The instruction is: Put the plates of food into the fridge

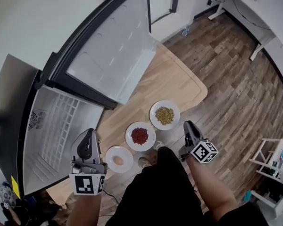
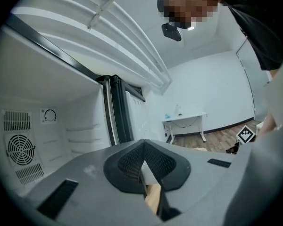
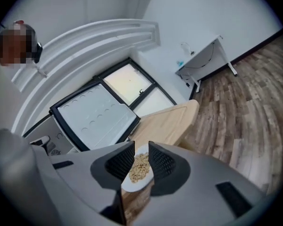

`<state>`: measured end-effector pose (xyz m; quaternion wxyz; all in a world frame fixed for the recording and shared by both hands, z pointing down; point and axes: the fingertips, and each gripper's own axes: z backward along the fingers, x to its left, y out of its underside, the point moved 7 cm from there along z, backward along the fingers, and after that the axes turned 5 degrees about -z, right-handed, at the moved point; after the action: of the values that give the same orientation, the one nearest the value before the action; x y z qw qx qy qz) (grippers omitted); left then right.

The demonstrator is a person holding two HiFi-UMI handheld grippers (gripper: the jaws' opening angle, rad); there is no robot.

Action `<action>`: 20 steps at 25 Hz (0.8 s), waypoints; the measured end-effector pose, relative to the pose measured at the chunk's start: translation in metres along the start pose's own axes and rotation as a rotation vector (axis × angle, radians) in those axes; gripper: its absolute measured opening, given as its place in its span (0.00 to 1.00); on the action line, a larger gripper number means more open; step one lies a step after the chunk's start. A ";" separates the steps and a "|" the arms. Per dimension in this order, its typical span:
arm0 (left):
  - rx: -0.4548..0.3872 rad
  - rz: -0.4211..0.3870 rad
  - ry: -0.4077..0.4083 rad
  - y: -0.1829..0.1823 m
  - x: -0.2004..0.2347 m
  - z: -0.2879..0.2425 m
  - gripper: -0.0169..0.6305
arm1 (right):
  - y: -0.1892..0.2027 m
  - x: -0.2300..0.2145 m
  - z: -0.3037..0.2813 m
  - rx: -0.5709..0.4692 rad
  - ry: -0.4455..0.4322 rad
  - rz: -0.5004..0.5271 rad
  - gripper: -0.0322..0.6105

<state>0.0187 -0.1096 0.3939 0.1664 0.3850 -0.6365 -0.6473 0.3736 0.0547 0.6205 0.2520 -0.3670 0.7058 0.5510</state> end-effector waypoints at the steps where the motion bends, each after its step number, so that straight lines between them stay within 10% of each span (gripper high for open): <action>1: 0.004 -0.001 -0.001 0.000 0.000 0.001 0.03 | 0.003 -0.005 -0.001 0.012 0.015 -0.012 0.19; 20: 0.089 -0.042 -0.042 0.012 -0.018 0.004 0.03 | 0.046 -0.039 -0.052 0.188 0.053 -0.258 0.27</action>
<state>0.0247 -0.0960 0.4101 0.1223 0.3917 -0.6598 -0.6295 0.3635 0.0199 0.6913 0.3353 -0.4437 0.7076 0.4358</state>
